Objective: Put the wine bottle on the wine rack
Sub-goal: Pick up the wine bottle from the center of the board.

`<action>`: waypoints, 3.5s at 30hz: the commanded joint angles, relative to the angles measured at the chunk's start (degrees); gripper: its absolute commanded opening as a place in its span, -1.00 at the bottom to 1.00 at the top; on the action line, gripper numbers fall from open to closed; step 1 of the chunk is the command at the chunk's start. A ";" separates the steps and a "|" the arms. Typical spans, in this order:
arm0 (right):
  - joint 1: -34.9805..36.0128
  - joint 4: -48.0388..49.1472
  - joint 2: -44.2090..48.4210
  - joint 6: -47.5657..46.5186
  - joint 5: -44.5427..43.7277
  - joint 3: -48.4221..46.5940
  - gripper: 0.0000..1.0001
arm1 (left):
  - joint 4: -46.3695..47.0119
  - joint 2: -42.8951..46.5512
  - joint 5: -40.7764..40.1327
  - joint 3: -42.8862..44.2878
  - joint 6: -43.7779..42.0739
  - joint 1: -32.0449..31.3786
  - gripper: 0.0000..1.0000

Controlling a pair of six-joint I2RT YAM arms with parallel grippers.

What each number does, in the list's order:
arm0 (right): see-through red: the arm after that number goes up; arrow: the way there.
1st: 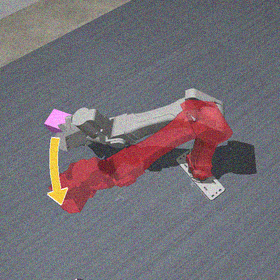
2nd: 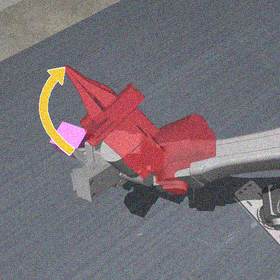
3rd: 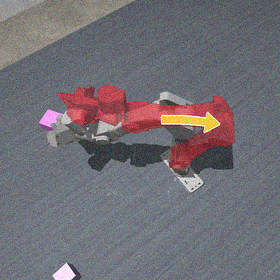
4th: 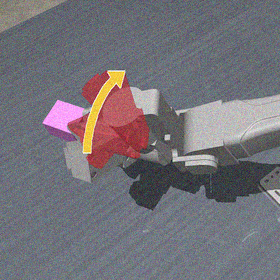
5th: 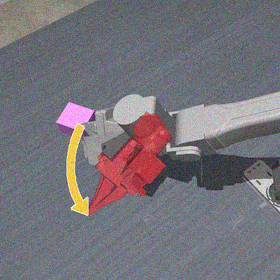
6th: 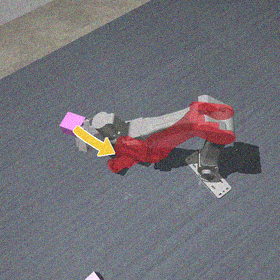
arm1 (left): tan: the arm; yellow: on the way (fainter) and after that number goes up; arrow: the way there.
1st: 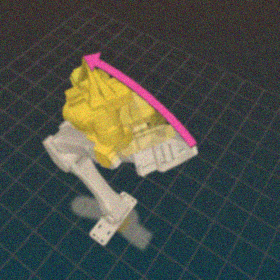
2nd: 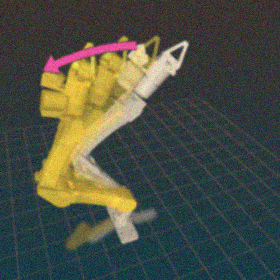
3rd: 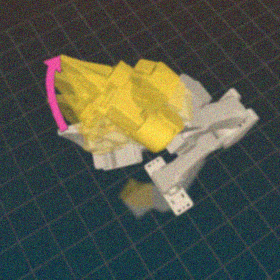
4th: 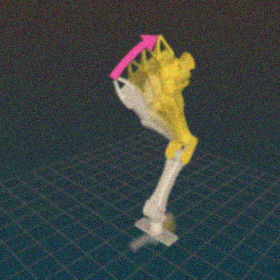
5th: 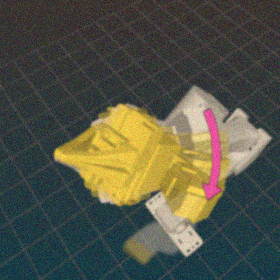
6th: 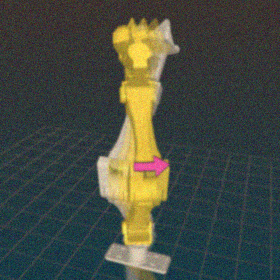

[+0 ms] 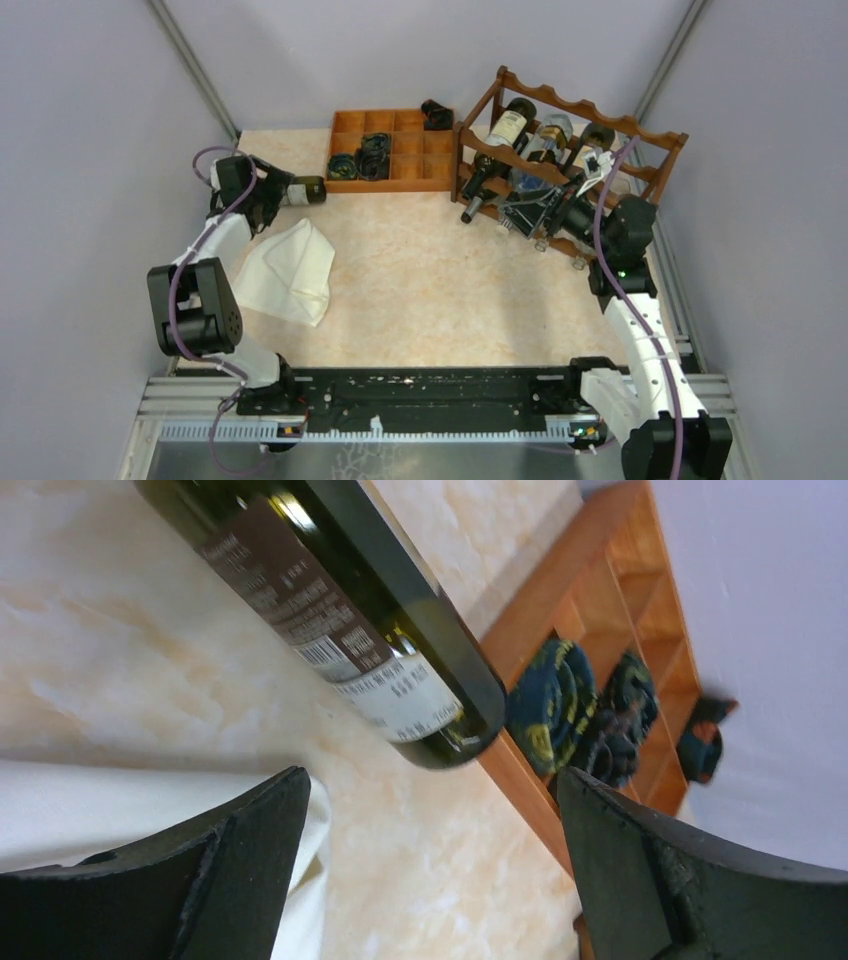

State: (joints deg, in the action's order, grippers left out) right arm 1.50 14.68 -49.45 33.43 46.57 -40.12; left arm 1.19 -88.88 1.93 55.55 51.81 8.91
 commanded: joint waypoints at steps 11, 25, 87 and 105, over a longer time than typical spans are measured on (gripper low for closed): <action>0.86 3.78 -0.76 1.29 -0.04 0.50 0.90 | -22.36 -13.33 -8.88 19.13 4.62 0.97 0.97; 0.87 2.68 -0.82 0.85 -0.05 0.04 0.90 | -29.09 -27.88 -9.00 33.25 7.01 1.62 0.97; 22.49 -9.26 2.03 -54.40 -0.29 -2.67 0.97 | -6.69 16.38 74.04 -14.12 -29.69 -11.90 -1.00; 48.73 -31.99 -22.44 -103.42 -19.52 -20.75 0.96 | -27.86 17.25 73.00 -15.28 -37.58 -21.43 -1.00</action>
State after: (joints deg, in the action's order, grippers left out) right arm 47.40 -12.47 -68.16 -59.35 30.81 -54.19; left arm -24.77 -73.03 71.13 40.64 16.69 -10.41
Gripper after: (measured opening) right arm 0.982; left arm 0.812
